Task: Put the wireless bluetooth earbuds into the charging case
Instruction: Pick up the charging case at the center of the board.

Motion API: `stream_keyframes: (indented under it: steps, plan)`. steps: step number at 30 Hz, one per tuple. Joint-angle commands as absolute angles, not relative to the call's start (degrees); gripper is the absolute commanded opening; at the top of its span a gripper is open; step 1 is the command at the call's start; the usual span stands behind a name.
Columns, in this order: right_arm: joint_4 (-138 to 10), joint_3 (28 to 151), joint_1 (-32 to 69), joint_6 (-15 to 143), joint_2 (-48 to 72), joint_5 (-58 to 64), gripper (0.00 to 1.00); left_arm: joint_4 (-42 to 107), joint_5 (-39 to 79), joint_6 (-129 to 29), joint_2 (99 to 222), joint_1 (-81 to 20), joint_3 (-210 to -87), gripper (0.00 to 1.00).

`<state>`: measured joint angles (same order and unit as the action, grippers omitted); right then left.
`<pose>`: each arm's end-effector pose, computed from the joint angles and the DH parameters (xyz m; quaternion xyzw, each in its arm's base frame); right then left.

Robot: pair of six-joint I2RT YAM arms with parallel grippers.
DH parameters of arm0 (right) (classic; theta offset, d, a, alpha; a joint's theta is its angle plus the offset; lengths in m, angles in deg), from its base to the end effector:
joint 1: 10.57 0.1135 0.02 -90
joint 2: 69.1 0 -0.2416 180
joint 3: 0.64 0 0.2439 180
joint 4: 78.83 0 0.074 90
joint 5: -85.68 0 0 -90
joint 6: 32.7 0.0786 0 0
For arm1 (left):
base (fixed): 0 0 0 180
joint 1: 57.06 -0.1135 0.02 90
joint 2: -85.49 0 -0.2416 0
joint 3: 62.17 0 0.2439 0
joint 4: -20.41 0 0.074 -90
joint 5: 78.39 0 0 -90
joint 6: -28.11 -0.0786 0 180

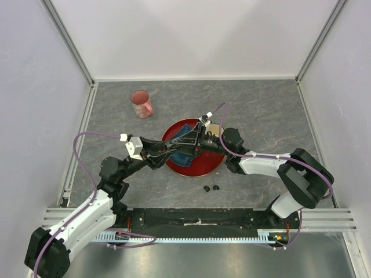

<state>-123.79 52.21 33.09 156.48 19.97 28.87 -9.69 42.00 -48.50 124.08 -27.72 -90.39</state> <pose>0.2242 0.2735 0.2322 0.0989 0.6532 0.7487 0.0555 0.1588 -0.1349 0.2682 0.2893 0.5203 -0.4280 0.6800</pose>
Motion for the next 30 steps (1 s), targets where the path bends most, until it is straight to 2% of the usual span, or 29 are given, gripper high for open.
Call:
stream_keyframes:
  steps: [1, 30]
  plan:
    - [-126.5, 53.3, 33.4, 156.3, 18.3, 28.3, 0.26, -12.7, 42.7, -48.0, 124.2, -27.7, -91.4, 0.49]
    - [-133.2, 52.4, 33.4, 160.7, 21.4, 28.5, 0.23, -20.3, 41.1, -46.4, 126.9, -27.6, -89.6, 0.51]
